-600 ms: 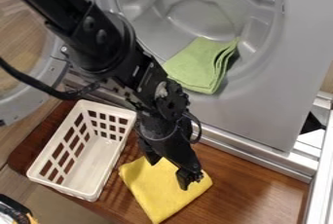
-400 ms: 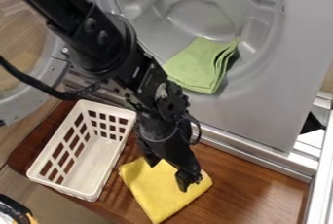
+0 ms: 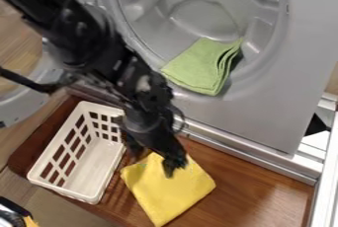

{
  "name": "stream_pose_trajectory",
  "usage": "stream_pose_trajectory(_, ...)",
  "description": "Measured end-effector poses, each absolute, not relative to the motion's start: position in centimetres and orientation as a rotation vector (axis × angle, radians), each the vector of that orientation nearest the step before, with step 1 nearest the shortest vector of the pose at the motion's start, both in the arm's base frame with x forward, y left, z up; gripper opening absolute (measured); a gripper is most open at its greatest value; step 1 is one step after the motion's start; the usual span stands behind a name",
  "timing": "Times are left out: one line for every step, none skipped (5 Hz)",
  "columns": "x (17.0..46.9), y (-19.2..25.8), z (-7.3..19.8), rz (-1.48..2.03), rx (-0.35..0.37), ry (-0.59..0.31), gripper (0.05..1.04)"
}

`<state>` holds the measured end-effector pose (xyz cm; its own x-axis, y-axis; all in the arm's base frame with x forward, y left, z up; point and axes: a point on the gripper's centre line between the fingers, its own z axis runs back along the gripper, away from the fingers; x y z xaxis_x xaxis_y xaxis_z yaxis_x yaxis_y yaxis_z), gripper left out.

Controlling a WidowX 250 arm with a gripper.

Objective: Move the basket to the right side of the table

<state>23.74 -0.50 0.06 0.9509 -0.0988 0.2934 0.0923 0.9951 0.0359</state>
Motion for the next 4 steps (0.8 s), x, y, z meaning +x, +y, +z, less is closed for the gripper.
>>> stream_pose_trajectory(23.3,2.0,1.1,0.008,0.047,-0.313,0.999)
stream_pose_trajectory(22.7,4.3,0.9,0.103,0.078,-0.294,0.999)
stream_pose_trajectory(22.0,5.5,-0.6,0.168,0.082,-0.24,0.999)
stream_pose_trajectory(22.3,5.7,-3.0,0.206,0.066,-0.175,0.999)
